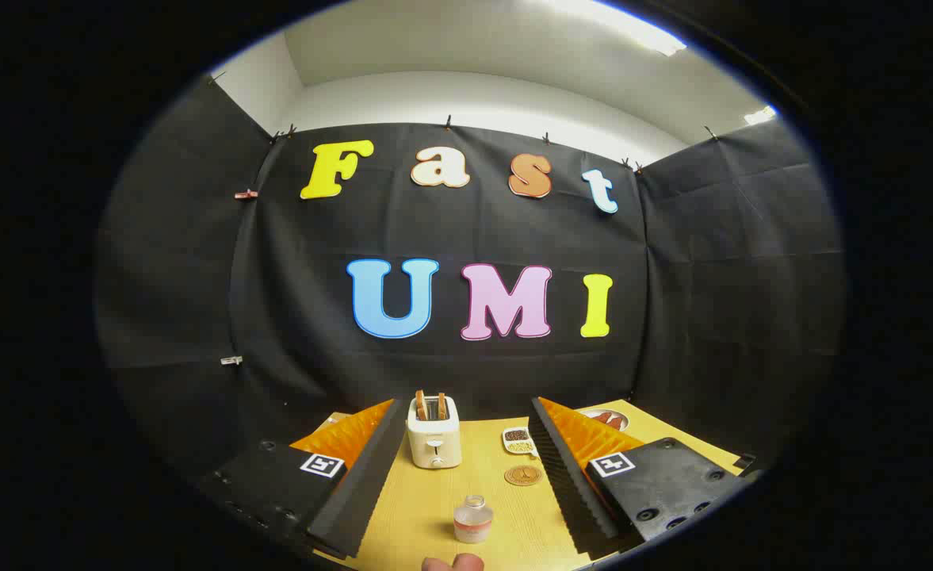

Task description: Take the bottle from table, then pour the juice into the cup, finally place the bottle on the coaster

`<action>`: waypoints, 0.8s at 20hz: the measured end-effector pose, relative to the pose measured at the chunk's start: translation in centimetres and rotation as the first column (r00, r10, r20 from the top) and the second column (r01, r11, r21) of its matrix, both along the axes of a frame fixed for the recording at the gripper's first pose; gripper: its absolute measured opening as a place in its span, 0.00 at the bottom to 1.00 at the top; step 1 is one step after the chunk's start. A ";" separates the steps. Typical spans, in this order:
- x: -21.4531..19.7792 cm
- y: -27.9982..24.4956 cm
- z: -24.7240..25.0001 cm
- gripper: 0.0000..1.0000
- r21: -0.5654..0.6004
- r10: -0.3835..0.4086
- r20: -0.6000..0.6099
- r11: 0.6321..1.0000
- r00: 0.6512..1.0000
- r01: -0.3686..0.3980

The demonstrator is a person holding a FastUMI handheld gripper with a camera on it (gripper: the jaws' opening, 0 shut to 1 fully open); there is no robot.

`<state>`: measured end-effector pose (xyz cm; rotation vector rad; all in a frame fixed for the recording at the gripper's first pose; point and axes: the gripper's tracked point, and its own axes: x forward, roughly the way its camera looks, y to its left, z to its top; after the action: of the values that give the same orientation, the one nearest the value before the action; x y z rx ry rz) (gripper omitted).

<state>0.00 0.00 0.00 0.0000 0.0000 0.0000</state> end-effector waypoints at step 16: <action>-0.3 1.5 0.0 0.96 0.005 -0.004 0.012 1.000 1.000 0.004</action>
<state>-0.29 1.47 -0.04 0.0047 -0.0121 -0.0037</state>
